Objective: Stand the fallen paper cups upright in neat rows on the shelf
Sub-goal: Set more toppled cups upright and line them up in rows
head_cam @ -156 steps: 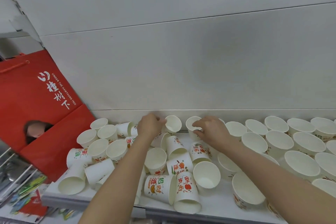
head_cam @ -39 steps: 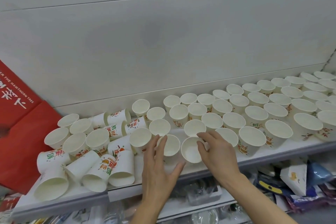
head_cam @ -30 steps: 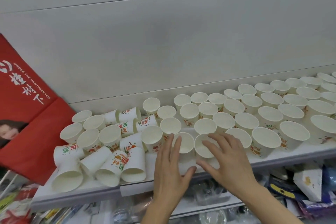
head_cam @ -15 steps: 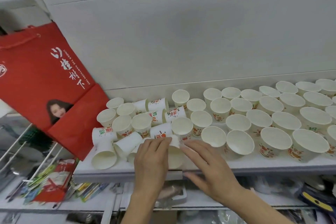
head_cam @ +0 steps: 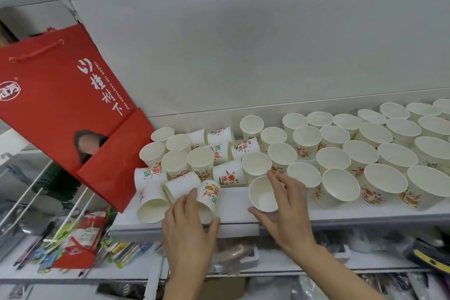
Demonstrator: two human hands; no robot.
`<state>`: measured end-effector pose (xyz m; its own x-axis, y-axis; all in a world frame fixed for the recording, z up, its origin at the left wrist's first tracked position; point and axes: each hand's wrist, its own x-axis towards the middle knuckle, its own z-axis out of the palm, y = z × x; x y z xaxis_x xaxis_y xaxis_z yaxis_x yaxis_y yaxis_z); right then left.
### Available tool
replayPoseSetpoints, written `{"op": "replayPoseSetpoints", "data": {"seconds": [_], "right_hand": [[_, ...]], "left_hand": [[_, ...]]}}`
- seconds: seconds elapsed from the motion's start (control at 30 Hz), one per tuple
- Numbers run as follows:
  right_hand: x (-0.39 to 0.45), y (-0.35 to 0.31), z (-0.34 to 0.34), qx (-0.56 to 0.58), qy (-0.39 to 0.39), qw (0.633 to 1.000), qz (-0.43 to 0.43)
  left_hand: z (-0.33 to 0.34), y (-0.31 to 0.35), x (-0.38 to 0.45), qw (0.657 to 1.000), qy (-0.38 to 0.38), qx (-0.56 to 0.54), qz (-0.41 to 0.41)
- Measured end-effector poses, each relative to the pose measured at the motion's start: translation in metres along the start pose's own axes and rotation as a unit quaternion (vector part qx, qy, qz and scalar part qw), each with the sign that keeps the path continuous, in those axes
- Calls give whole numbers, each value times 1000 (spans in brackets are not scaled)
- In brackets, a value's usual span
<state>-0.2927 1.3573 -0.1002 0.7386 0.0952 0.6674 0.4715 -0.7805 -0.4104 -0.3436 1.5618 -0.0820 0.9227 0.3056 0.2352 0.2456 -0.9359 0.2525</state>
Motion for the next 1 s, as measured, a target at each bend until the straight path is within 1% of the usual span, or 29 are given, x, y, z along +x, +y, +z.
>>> {"op": "replayPoseSetpoints", "data": {"seconds": [0.07, 0.17, 0.23, 0.33, 0.4, 0.47, 0.5, 0.57, 0.6, 0.63, 0.67, 0.7, 0.73, 0.77, 0.83, 0.93, 1.0], "right_hand": [[1, 1, 3, -56, 14, 998, -14], [-2, 2, 4, -97, 19, 995, -28], [-6, 2, 2, -114, 18, 993, -37], [-12, 3, -4, -129, 24, 990, -59], [-12, 5, -9, -144, 26, 986, -75], [-12, 11, -13, -146, 6, 985, -88], [-11, 14, -15, -144, -7, 985, -94], [-10, 19, -19, -132, -26, 986, -98], [-9, 20, -21, -122, -29, 987, -99], [-7, 19, -24, -108, -28, 989, -100], [-3, 17, -25, -94, -27, 990, -105], [2, 14, -27, -81, -30, 989, -116], [8, 10, -27, -75, -39, 987, -134], [14, 6, -26, -77, -53, 983, -156], [26, 1, -21, -107, -95, 972, -187], [37, 3, -12, -155, -153, 957, -191], [39, 8, -9, -162, -165, 955, -186]], "left_hand": [[0, 3, 1, 1000, 6, -21, 10], [-9, 7, 4, 992, 25, -125, 10], [-13, 12, 9, 986, 10, -157, 47], [-14, 24, 18, 980, -21, -151, 129], [-10, 36, 24, 978, -36, -134, 156], [-8, 48, 29, 978, -40, -91, 183], [-6, 53, 32, 976, -54, -88, 193], [-8, 56, 39, 966, -106, -148, 183], [-10, 54, 44, 961, -111, -189, 169], [-13, 50, 52, 959, -88, -214, 162], [-15, 46, 62, 965, -46, -196, 169], [-15, 41, 75, 972, -15, -148, 180], [-14, 39, 88, 976, -13, -91, 196], [-13, 39, 100, 976, -37, -41, 213], [-10, 49, 116, 961, -98, 32, 255], [-2, 65, 126, 935, -118, 117, 312], [4, 68, 130, 932, -128, 136, 311]]}}
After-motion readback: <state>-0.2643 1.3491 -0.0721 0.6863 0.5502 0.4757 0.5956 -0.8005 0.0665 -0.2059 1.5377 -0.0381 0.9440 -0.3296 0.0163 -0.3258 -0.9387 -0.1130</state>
